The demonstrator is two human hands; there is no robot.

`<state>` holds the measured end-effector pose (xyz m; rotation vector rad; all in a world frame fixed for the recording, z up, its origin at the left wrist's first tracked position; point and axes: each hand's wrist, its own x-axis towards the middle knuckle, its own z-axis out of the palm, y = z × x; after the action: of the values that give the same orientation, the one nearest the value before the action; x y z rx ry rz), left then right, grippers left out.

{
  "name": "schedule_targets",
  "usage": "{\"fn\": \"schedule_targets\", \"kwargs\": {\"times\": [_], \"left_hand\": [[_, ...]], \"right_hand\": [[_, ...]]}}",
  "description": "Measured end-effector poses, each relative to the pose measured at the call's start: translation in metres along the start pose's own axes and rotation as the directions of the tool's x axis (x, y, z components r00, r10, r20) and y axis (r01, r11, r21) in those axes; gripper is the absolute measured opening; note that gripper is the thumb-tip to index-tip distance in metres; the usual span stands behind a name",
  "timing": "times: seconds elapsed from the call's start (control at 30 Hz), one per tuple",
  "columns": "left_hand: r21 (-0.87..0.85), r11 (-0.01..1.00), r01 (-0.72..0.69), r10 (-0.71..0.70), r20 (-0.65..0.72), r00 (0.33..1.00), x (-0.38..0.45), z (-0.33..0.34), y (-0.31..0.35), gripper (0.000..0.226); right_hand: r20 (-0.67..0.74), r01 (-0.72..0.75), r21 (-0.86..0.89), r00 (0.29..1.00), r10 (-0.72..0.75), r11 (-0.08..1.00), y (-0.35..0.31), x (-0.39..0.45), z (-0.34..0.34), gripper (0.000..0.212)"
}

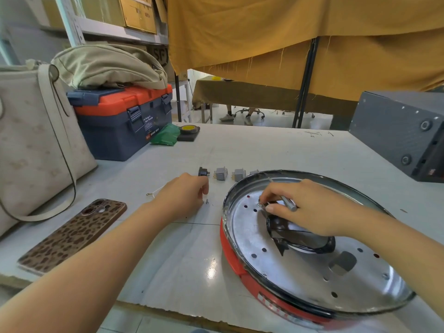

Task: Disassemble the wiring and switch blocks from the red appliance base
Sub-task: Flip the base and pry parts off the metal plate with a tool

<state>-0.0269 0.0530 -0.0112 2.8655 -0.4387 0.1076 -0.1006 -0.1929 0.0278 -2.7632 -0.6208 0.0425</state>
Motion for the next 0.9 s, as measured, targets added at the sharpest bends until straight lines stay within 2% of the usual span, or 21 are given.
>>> {"fn": "schedule_targets", "kwargs": {"times": [0.27,0.4,0.43,0.5,0.57,0.6,0.67,0.9], "left_hand": [[-0.131,0.991,0.011,-0.013,-0.014,1.000,-0.006,-0.003,-0.003,0.021],[-0.264,0.962,-0.061,0.033,-0.111,0.993,-0.020,-0.016,0.016,0.007],[-0.328,0.944,-0.045,0.018,-0.085,0.996,-0.025,-0.020,0.024,0.012],[-0.479,0.875,0.071,-0.024,0.103,0.994,-0.033,-0.028,0.037,0.021],[-0.499,0.846,0.191,-0.026,0.319,0.948,-0.039,-0.031,0.043,0.024],[-0.493,0.843,0.216,-0.016,0.378,0.926,-0.042,-0.031,0.045,0.022],[-0.524,0.821,0.225,0.003,0.399,0.917,-0.043,-0.030,0.046,0.018],[-0.629,0.740,0.237,-0.020,0.332,0.943,-0.034,-0.025,0.053,0.015]], "right_hand": [[0.007,-0.004,0.006,1.000,0.004,1.000,0.000,-0.001,0.000,0.019],[0.010,-0.005,-0.019,1.000,0.005,1.000,0.002,0.001,0.001,0.019],[0.013,-0.009,-0.011,1.000,0.010,1.000,0.002,0.000,0.001,0.020],[0.023,-0.015,0.017,1.000,0.014,1.000,0.001,-0.001,-0.001,0.023],[0.025,-0.014,0.028,1.000,0.013,1.000,-0.001,-0.003,-0.003,0.026],[0.026,-0.012,0.027,1.000,0.011,1.000,-0.001,-0.003,-0.003,0.026],[0.028,-0.011,0.024,1.000,0.010,1.000,-0.001,-0.003,-0.002,0.026],[0.022,-0.014,-0.019,1.000,0.015,1.000,0.002,-0.003,-0.002,0.026]]}}
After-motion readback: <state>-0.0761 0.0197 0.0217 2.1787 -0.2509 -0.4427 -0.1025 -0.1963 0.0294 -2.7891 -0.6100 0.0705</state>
